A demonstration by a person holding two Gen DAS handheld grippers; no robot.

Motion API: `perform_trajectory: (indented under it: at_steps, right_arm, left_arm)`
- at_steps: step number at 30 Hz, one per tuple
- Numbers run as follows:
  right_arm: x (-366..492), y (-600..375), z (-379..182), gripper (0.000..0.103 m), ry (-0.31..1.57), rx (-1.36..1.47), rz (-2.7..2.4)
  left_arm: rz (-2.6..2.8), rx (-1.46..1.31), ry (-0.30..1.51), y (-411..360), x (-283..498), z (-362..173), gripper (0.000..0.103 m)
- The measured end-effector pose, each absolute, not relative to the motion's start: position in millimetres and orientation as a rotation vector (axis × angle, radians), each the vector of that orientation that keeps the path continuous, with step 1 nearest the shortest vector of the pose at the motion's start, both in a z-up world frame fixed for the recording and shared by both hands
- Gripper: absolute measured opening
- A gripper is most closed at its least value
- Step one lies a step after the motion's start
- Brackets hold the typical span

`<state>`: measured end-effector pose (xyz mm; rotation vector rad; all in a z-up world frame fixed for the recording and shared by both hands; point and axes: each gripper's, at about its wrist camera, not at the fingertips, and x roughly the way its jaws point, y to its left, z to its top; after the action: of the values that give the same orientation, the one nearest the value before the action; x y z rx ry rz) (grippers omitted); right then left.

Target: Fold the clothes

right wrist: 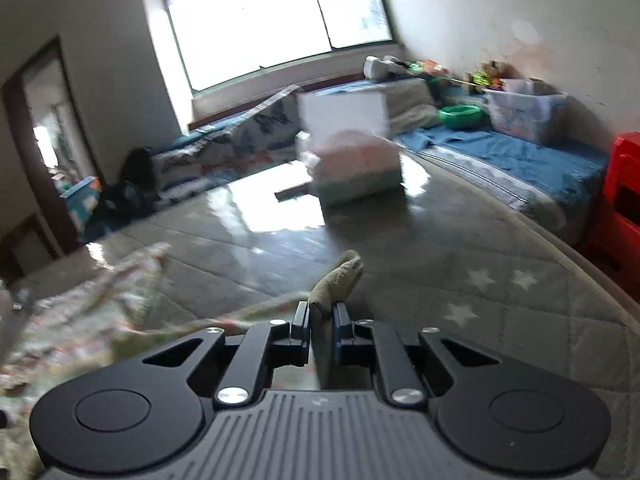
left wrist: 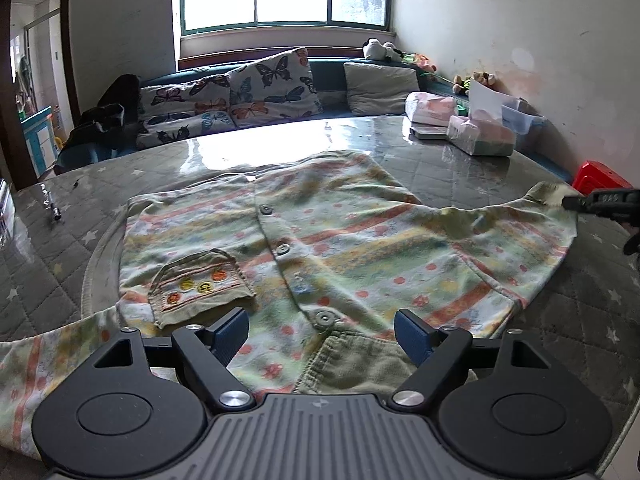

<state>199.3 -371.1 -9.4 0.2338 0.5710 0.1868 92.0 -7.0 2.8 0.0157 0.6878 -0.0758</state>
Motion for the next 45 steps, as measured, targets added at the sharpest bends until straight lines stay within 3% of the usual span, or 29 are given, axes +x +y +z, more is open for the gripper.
perform_trajectory:
  at_steps: [12, 19, 26, 30, 41, 45]
  right_arm:
    - [181.7, -277.4, 75.1, 0.008, 0.410, 0.213, 0.555]
    - [174.5, -187.4, 95.5, 0.008, 0.406, 0.132, 0.786]
    - [159.7, -101.9, 75.7, 0.009, 0.514, 0.034, 0.968]
    - [148.1, -77.3, 59.8, 0.024, 0.580, -0.016, 1.035]
    - [151.4, -140.5, 27.4, 0.032, 0.693, -0.207, 0.900]
    - [154.9, -164.2, -1.1, 0.032, 0.751, -0.203, 0.821]
  left_arm:
    - [-0.032, -0.024, 0.672, 14.2, 78.2, 2.7, 0.084]
    - [0.032, -0.074, 0.658, 41.9, 59.5, 1.6, 0.084]
    - [0.118, -0.121, 0.658, 73.7, 37.6, -2.8, 0.084]
    - [0.156, -0.138, 0.661, 86.6, 32.0, -4.3, 0.084]
    - [0.098, -0.149, 0.603, 77.6, 49.4, 13.7, 0.082]
    - [0.016, -0.136, 0.618, 58.0, 67.8, 9.1, 0.071]
